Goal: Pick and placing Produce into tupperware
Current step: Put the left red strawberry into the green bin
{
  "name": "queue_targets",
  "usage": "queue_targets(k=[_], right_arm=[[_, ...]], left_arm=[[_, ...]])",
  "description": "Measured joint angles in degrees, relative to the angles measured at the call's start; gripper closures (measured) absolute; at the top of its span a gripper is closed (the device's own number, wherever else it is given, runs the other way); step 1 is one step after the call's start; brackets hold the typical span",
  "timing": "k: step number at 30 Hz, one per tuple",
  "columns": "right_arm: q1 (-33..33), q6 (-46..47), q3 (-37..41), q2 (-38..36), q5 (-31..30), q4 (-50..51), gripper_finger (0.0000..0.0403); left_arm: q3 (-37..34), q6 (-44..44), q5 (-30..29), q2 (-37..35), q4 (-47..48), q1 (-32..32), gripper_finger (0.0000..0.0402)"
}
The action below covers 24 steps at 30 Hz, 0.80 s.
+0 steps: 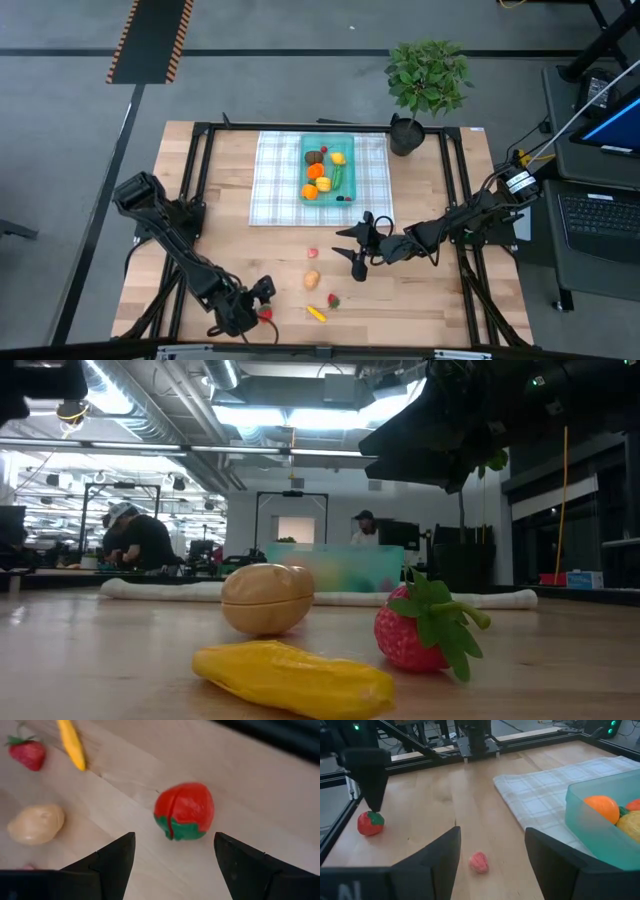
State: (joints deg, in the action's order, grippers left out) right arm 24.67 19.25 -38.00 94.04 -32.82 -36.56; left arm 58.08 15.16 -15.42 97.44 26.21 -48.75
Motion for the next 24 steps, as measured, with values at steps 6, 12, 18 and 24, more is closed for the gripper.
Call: queue_targets(k=[6, 12, 18, 24], right_arm=[[0.00, 0.00, 0.00, 0.00, 0.00, 0.00, 0.0180], [0.00, -0.04, 0.00, 0.00, 0.00, 0.00, 0.0180], [0.00, -0.01, 0.00, 0.00, 0.00, 0.00, 0.0180], [0.00, 0.00, 0.00, 0.00, 0.00, 0.00, 0.0180]], left_arm=[[0.00, 3.52, -0.42, 1.92, 0.31, 0.00, 0.0138], [0.00, 4.94, 0.28, 2.37, 0.23, 0.52, 0.0140], [0.00, 5.03, 4.93, 2.39, -0.52, 2.02, 0.0146], [0.00, 9.75, 6.18, 3.62, -1.94, 2.54, 0.0147]])
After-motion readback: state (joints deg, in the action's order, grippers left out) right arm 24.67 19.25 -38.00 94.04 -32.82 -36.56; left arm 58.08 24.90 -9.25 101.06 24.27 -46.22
